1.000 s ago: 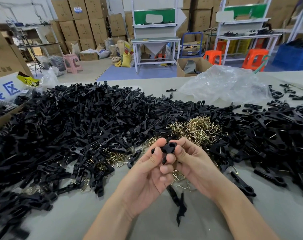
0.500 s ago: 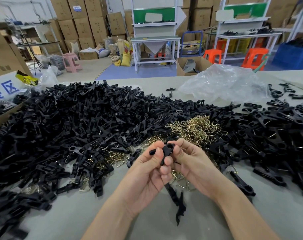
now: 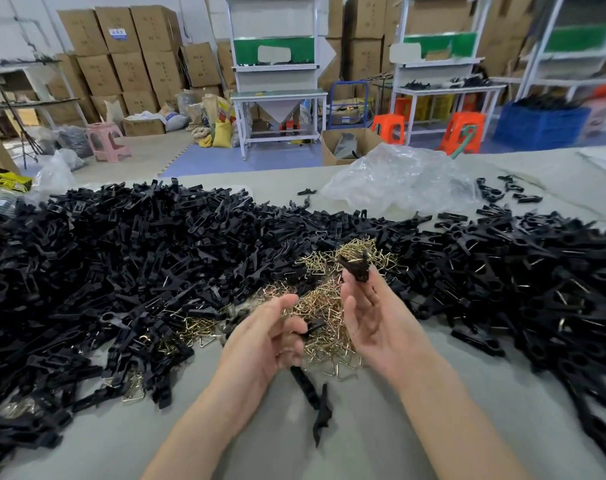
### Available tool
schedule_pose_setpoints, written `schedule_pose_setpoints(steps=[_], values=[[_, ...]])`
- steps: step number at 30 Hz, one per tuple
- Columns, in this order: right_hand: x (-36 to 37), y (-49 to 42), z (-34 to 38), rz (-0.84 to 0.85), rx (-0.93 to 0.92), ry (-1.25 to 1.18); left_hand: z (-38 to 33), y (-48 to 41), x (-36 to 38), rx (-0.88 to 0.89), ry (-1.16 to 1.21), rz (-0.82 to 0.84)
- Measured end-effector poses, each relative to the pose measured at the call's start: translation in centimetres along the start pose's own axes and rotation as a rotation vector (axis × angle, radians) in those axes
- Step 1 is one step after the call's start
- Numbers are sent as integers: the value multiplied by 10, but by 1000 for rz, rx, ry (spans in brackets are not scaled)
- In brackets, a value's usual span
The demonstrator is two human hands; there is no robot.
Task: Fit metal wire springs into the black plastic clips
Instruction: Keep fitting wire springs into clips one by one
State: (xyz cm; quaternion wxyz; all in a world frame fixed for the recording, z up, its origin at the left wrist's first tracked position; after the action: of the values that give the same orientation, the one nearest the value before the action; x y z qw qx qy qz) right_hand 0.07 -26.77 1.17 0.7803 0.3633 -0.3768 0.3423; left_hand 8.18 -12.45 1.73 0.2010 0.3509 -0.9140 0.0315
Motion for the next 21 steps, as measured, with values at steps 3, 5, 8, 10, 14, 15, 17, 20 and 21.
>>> schedule_pose_setpoints(steps=[3,5,8,10,14,15,17,20,21], values=[[13,3,60,73,-133,-281,3,1,2,25,-26,40],[30,9,114,223,-275,-516,4,0,0,30,-15,48],[50,15,150,395,-360,-526,5,-2,-1,31,-10,48],[52,13,135,368,-380,-254,6,-3,-2,65,-74,25],[28,-6,61,212,-279,172,-1,-3,-19,287,-572,-222],[22,-11,43,169,-240,225,-5,-2,-24,361,-757,-296],[11,-22,17,100,-181,299,-13,-2,-34,421,-939,-397],[8,-29,5,74,-174,377,-15,-14,-47,398,-1044,-465],[9,-31,5,87,-184,384,-16,-20,-48,402,-1095,-476]])
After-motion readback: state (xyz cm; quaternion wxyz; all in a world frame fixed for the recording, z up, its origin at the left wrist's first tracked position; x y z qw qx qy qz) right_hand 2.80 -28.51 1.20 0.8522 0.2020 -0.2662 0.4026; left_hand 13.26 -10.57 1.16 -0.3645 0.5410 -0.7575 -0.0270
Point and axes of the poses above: each hand's wrist, its own y-axis away from the middle knuckle, its own x-axis out of the palm, z = x × y, the point moved 6 cm from there along -y, towards the middle knuckle, and after that the axes turned 1 degree about -z, right-handed, at the moved point
